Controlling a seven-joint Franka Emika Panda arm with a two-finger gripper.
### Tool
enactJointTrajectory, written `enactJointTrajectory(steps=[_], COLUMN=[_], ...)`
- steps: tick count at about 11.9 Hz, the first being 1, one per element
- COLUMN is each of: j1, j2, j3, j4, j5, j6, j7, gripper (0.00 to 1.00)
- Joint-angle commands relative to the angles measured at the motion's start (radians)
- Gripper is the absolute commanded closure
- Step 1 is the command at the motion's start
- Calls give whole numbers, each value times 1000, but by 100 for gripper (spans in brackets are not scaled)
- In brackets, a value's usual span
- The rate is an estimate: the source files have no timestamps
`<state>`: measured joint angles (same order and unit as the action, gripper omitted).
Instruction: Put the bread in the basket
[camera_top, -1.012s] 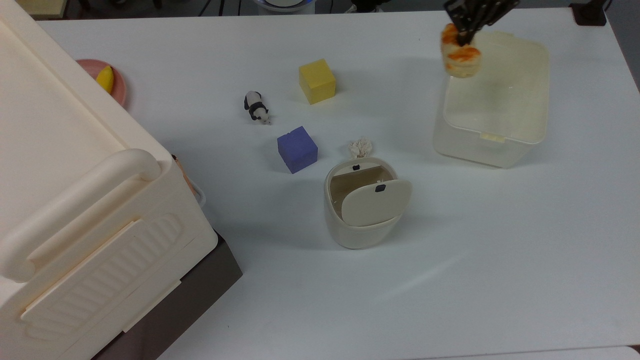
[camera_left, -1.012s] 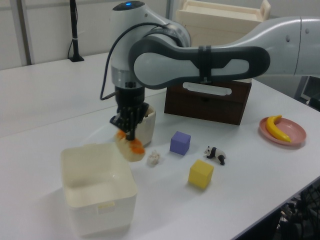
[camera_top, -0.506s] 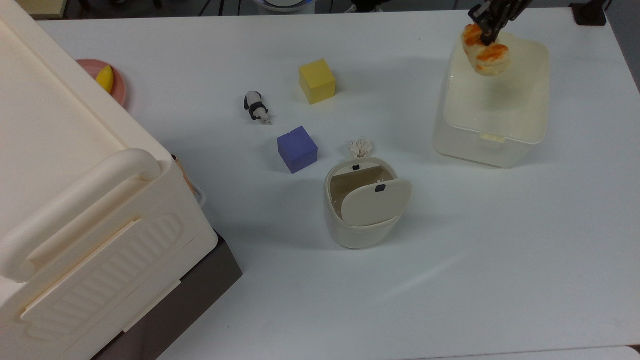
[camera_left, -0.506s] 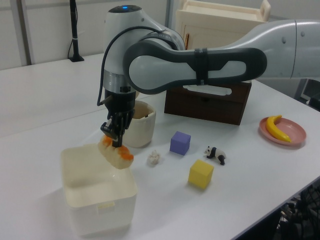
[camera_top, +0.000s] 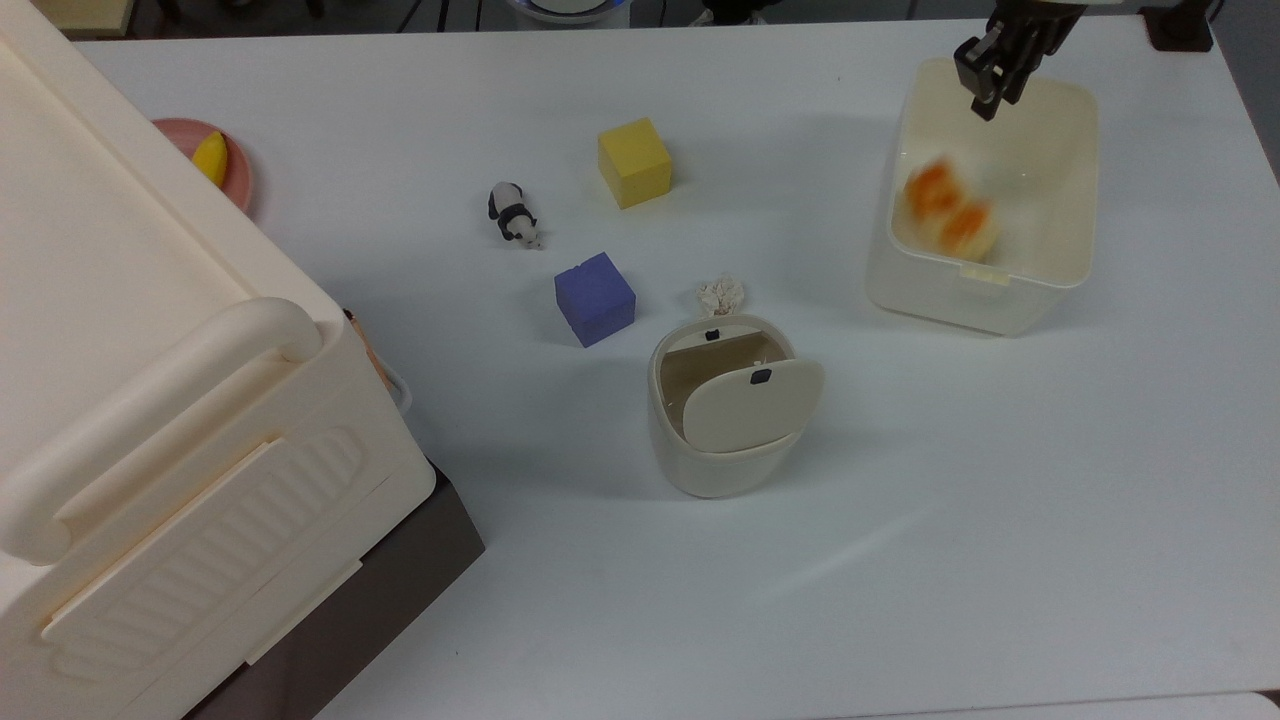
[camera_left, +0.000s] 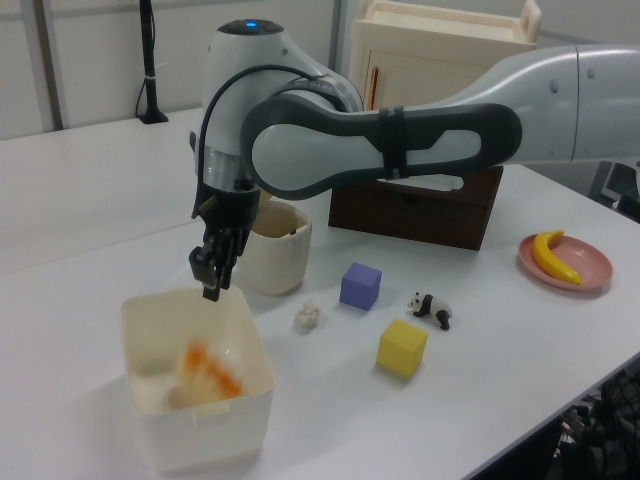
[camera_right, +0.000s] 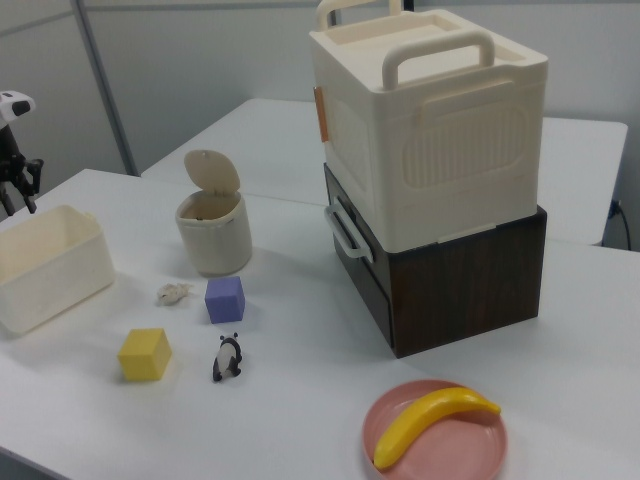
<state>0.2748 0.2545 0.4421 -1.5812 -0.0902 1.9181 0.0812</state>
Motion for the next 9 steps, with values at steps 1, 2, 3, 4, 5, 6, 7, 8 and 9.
enactJointTrajectory(steps=[1, 2, 3, 4, 5, 6, 7, 8, 9], j1=[6, 6, 4, 3, 1, -5, -9, -20, -34], j2=[0, 0, 0, -1, -4, -15, -32, -55, -93], j3=[-5, -5, -5, -5, -5, -6, -14, -32, -80], j4=[-17, -17, -17, -14, -11, -10, -7, -6, -8], j5=[9, 9, 9, 7, 6, 4, 4, -2, -22], j6=[30, 29, 29, 29, 27, 27, 19, 13, -4], j7=[-34, -34, -32, -28, -20, -3, 26, 63, 121], gripper=[0, 0, 0, 0, 0, 0, 0, 0, 0])
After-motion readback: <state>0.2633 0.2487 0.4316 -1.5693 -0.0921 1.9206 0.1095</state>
